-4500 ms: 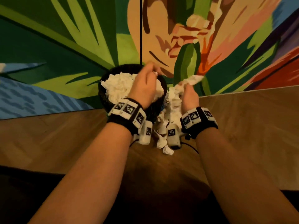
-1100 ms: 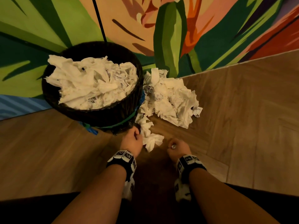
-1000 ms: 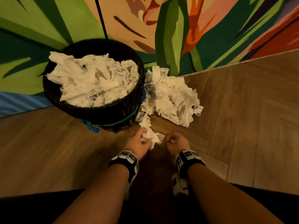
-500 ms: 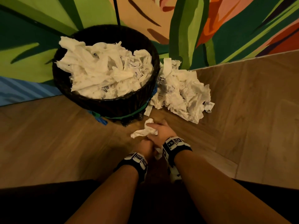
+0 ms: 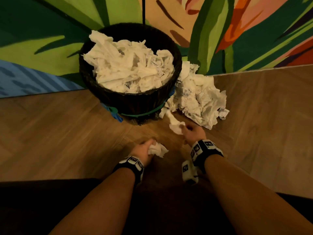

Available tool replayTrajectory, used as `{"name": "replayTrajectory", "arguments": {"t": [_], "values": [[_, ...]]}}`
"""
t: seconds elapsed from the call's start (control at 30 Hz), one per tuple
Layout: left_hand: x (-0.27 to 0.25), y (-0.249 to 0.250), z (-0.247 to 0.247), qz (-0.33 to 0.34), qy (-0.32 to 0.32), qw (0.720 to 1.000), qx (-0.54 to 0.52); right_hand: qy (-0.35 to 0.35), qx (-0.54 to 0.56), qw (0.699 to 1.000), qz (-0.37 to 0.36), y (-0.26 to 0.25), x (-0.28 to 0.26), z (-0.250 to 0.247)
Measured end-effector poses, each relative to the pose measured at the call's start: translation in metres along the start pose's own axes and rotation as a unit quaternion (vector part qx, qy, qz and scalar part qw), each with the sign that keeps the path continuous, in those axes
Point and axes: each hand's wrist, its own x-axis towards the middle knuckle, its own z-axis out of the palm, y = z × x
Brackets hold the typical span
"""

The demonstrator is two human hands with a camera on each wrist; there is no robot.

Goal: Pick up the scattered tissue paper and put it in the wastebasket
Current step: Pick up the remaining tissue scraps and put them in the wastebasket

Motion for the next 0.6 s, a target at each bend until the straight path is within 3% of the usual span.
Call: {"name": "replayTrajectory", "arguments": {"t": [0.13, 0.23, 0.4, 0.47, 0.6], "values": [[-0.006, 0.007, -0.004, -0.04, 0.03, 0.999, 0.022, 0.013, 0.15, 0.988, 0.013, 0.006, -0.015, -0.014], [-0.009, 0.021, -0.009, -0.083, 0.059, 0.994, 0.034, 0.029, 0.138, 0.99, 0.0, 0.007, -0.023, -0.026], [-0.015, 0.048, -0.02, -0.082, 0.114, 0.988, -0.064, 0.058, 0.206, 0.977, -0.004, -0.011, -0.034, -0.046], [-0.018, 0.065, -0.026, -0.056, 0.142, 0.978, -0.141, 0.056, 0.26, 0.964, -0.001, -0.022, -0.039, -0.05], [-0.027, 0.106, -0.041, 0.067, 0.142, 0.953, -0.259, -0.013, 0.328, 0.944, -0.032, -0.047, -0.056, -0.051]]}}
